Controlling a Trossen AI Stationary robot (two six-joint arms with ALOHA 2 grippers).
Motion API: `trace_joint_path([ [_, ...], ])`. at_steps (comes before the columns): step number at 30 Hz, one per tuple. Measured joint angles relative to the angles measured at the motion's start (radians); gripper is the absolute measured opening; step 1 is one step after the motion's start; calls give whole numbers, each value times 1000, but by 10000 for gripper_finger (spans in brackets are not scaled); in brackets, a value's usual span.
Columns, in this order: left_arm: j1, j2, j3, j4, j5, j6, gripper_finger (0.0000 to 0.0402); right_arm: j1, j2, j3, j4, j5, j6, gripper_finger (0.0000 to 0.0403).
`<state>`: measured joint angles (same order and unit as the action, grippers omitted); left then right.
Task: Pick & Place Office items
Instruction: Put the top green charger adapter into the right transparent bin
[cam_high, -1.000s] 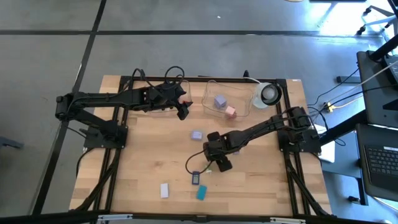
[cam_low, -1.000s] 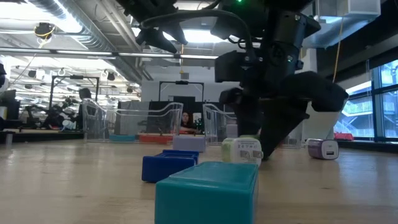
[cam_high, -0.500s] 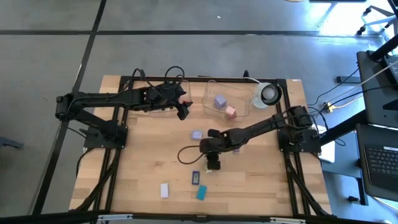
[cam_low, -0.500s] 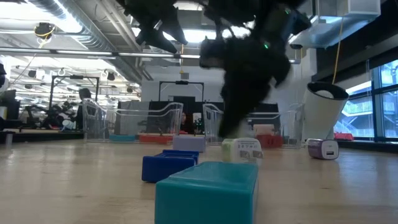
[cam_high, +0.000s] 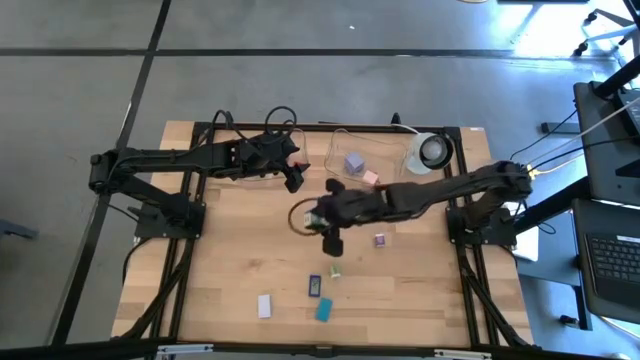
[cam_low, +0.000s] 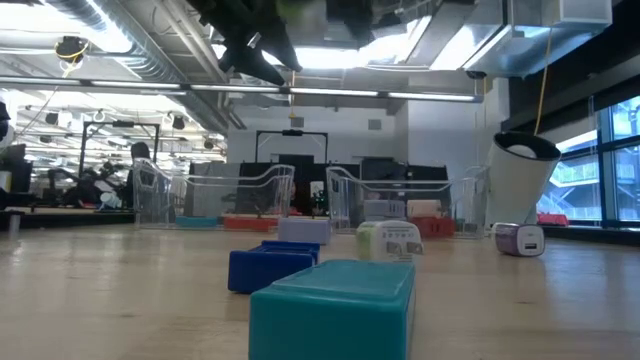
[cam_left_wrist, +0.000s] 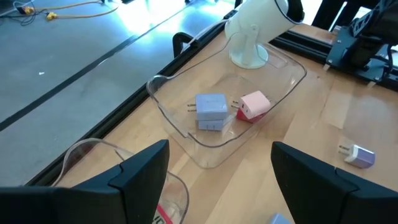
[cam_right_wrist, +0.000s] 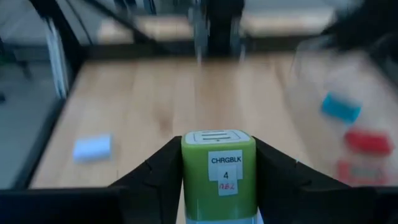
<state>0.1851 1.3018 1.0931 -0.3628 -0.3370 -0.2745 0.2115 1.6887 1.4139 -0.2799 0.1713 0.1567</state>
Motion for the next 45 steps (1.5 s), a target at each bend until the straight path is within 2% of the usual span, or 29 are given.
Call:
trace_joint_path([
  [4,0,0,0,-1,0,0,278,0,-83,0,61,28,-38,159],
  [11,0,0,0,0,0,0,278,0,-187,2,65,100,-94,157],
  [18,0,0,0,-1,-1,0,278,-18,-243,-4,19,291,-169,156],
  [20,0,0,0,-1,-1,0,278,-46,-250,-21,18,318,-169,156],
  [28,0,0,0,-1,-1,0,278,-160,-252,-94,-65,311,19,156],
  [38,0,0,0,-1,-2,0,278,-241,-261,-168,-63,308,41,156],
  [45,0,0,0,-1,-2,0,278,-418,-261,-297,-59,258,113,156],
])
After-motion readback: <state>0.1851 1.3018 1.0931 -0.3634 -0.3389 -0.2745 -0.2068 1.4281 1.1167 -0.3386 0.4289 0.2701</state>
